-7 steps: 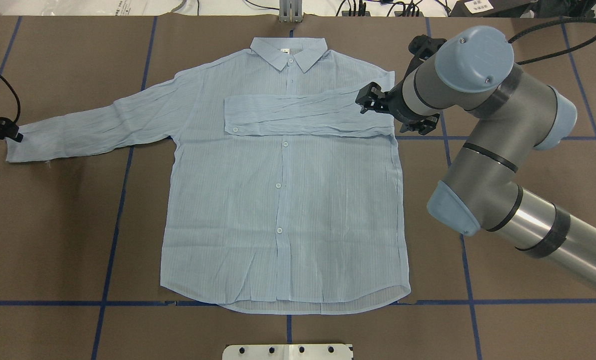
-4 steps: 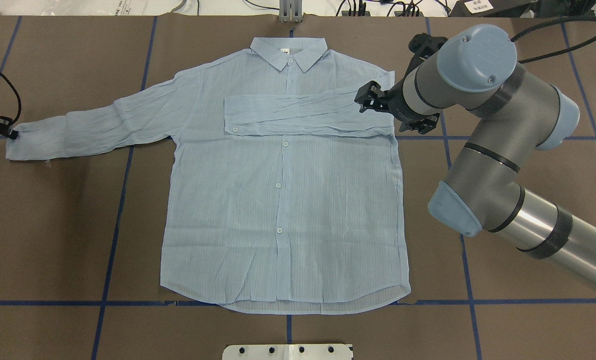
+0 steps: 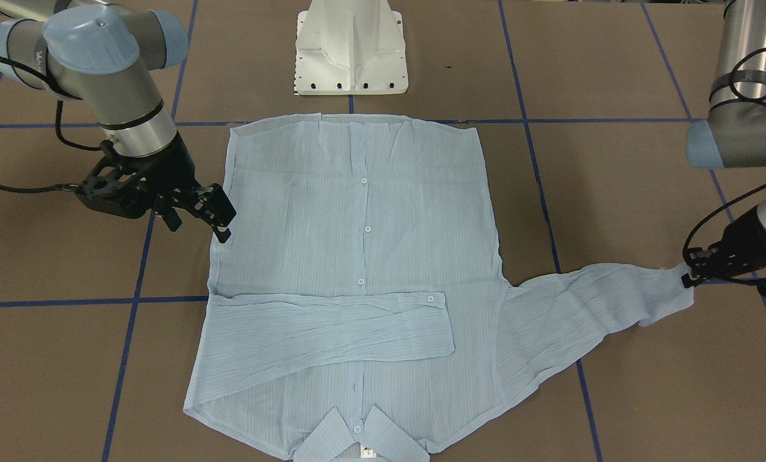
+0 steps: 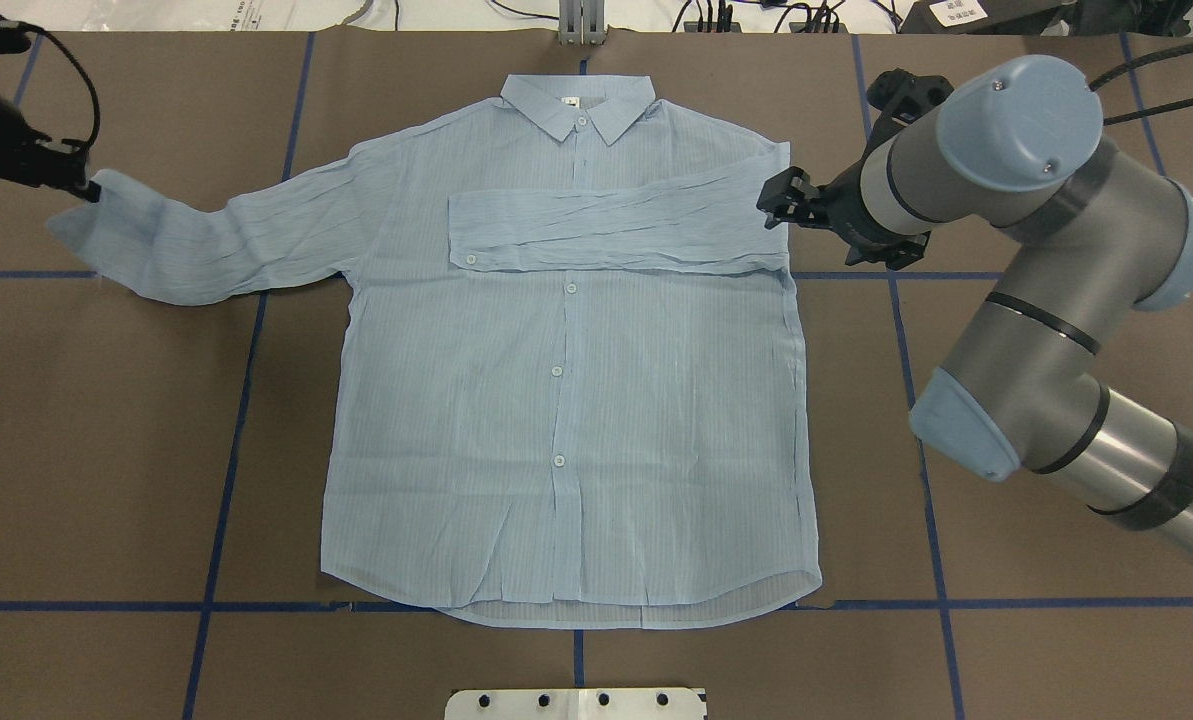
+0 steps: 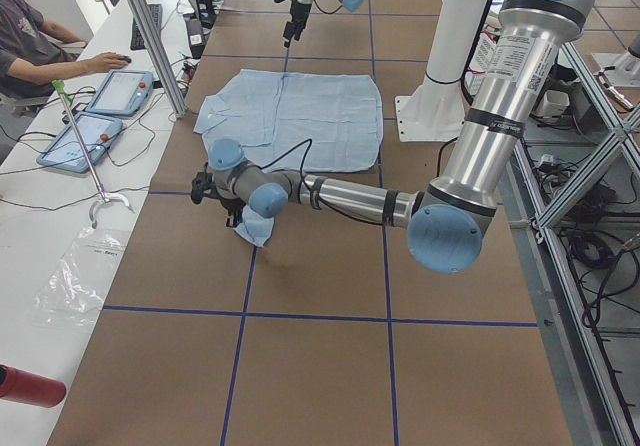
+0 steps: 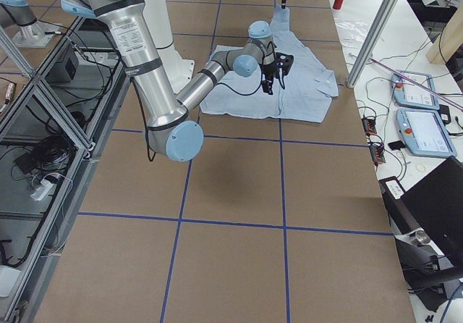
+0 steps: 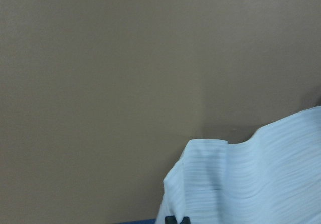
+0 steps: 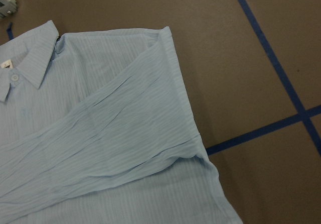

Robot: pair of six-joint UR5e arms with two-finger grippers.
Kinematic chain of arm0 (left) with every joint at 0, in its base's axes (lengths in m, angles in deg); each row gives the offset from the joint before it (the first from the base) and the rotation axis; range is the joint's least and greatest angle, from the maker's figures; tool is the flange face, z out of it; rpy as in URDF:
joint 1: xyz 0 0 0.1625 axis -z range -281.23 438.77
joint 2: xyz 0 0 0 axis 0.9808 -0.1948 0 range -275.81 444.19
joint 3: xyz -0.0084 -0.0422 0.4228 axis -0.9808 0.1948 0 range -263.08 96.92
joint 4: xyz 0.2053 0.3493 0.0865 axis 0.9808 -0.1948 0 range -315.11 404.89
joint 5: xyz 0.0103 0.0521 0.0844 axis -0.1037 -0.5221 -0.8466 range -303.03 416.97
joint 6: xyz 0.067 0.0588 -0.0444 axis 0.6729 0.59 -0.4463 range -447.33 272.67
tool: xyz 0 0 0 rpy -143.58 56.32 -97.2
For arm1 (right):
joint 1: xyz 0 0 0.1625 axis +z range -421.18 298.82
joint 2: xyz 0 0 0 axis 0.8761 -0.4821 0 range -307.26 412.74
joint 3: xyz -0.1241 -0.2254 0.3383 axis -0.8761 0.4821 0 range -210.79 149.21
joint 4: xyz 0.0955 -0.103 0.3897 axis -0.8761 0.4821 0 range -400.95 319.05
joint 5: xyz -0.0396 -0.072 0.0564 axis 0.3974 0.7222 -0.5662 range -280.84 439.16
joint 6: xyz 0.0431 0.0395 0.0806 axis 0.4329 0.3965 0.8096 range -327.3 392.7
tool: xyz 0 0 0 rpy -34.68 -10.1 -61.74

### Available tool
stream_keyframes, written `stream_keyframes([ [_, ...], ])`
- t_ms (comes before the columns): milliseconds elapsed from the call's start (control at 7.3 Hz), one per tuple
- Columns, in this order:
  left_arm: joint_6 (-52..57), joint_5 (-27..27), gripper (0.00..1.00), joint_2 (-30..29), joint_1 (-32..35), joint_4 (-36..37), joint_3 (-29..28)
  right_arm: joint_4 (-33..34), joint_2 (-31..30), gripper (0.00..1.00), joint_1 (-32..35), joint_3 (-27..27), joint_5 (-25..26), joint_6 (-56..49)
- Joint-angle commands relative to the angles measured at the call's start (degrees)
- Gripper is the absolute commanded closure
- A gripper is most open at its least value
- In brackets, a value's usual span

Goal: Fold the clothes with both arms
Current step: 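Grasp the other cuff with the left gripper and lift it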

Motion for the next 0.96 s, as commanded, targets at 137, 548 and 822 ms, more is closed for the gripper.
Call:
stream_keyframes([
  [137,-28.01,-0.45,1.0,-15.19,-14.7,7.79,6.35,-0.45,-7.04,0.0,4.28,-1.73,-1.16,-10.26],
  [548,-46.86,-7.45,1.0,-33.19,-23.68,-3.49,-10.88,-0.53,-10.04,0.0,6.39,-1.9,-0.99,-15.02],
  [822,-50.25,-12.37,1.0,-38.44,-27.38,-8.56,-18.18,-0.53,-11.53,0.0,7.01,-2.16,-0.99,-16.25],
])
